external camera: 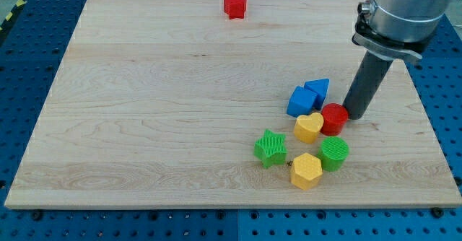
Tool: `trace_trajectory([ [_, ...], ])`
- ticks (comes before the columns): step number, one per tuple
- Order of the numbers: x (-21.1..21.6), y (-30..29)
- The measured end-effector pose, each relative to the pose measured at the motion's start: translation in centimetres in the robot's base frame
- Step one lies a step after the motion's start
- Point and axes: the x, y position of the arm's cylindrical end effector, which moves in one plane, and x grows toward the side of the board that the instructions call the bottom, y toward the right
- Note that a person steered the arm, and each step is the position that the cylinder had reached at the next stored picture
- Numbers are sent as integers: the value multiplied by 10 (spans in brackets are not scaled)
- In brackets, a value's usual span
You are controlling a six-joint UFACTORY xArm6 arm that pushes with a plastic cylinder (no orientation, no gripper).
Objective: Separate the blue cube and the blue triangle
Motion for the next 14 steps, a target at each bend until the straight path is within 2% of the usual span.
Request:
trace_trajectory([
  [3, 3, -33],
  [4, 4, -33],
  [5, 3, -4],
  [6, -19, 6],
  [8, -70, -12],
  [10, -31, -12],
  [12, -48, -24],
  [14, -46, -67],
])
